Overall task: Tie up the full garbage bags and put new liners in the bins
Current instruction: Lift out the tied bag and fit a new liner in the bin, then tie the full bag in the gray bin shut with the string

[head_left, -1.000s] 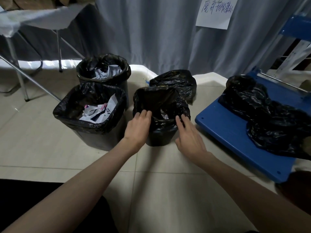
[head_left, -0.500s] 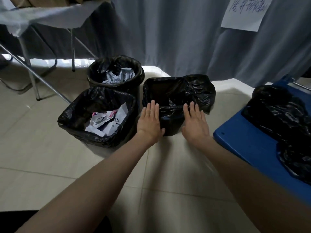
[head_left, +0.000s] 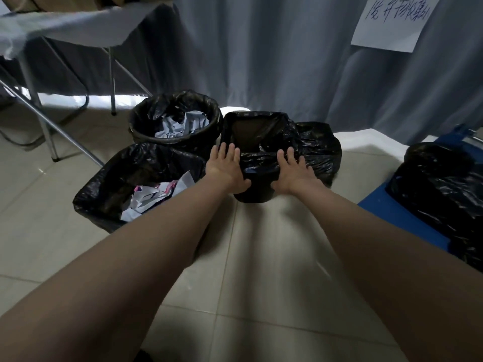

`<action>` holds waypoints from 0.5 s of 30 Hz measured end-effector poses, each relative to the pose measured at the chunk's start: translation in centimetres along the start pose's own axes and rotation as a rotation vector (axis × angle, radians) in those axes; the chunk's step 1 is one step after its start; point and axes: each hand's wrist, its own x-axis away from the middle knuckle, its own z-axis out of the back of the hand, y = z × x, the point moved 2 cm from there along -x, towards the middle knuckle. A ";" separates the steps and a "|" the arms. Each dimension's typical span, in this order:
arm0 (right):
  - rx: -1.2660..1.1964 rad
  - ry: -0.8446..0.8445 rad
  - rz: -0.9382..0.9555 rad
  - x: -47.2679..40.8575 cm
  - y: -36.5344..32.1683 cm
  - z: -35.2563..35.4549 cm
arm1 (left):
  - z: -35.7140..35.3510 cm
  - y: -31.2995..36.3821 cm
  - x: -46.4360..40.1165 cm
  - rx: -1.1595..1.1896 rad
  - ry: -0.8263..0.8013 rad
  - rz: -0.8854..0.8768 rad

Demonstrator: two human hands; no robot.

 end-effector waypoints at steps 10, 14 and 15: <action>-0.397 0.146 0.016 4.9 -5.6 1.1 | 2.3 -5.6 5.3 0.104 0.231 -0.063; -0.459 0.043 0.068 7.7 -9.4 1.5 | 2.0 -10.6 7.4 0.071 0.253 0.012; -0.485 0.020 0.071 8.2 -10.4 1.4 | 1.6 -11.9 7.8 0.066 0.237 0.040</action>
